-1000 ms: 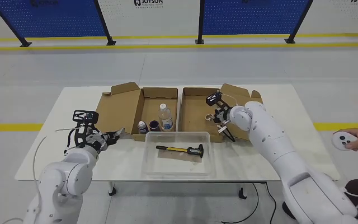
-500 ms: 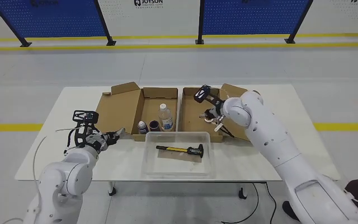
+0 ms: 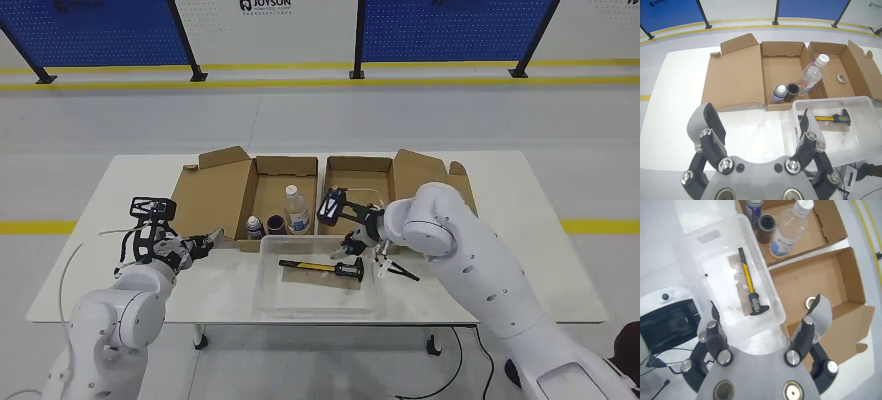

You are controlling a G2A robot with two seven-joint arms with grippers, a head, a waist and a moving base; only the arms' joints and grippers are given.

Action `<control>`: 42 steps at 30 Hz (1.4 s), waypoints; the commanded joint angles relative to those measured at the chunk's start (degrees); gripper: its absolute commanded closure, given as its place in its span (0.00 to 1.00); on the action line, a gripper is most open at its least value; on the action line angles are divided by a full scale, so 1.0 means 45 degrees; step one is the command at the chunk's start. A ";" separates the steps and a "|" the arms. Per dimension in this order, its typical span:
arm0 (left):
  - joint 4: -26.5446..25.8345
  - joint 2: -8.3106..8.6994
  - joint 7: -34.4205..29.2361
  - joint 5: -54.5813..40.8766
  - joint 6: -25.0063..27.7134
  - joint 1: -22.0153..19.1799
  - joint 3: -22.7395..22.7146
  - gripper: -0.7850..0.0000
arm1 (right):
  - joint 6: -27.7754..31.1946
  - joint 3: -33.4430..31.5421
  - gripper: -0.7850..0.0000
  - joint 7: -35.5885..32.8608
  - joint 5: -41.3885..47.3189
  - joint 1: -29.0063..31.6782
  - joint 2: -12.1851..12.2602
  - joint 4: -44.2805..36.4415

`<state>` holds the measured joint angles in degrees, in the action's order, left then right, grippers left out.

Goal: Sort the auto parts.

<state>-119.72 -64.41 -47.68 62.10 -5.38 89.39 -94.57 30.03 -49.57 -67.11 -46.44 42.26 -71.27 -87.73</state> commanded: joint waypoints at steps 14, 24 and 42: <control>0.0000 0.0000 0.0000 0.0000 0.0000 0.0000 0.0000 0.00 | 0.0825 0.0618 0.00 -0.0761 0.2514 -0.0070 0.0039 0.0992; 0.0000 0.0000 0.0000 0.0000 0.0000 0.0000 0.0000 0.00 | 0.0856 0.0758 0.00 -0.0710 0.2039 -0.0029 0.0044 0.0841; 0.0000 0.0000 0.0000 0.0000 0.0000 0.0000 0.0000 0.00 | 0.0640 0.3484 0.00 -0.0551 0.1195 -0.1573 -0.0918 0.4575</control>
<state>-119.72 -64.41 -47.68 62.10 -5.38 89.39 -94.57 32.54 -34.57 -70.23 -41.23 35.58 -75.02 -68.52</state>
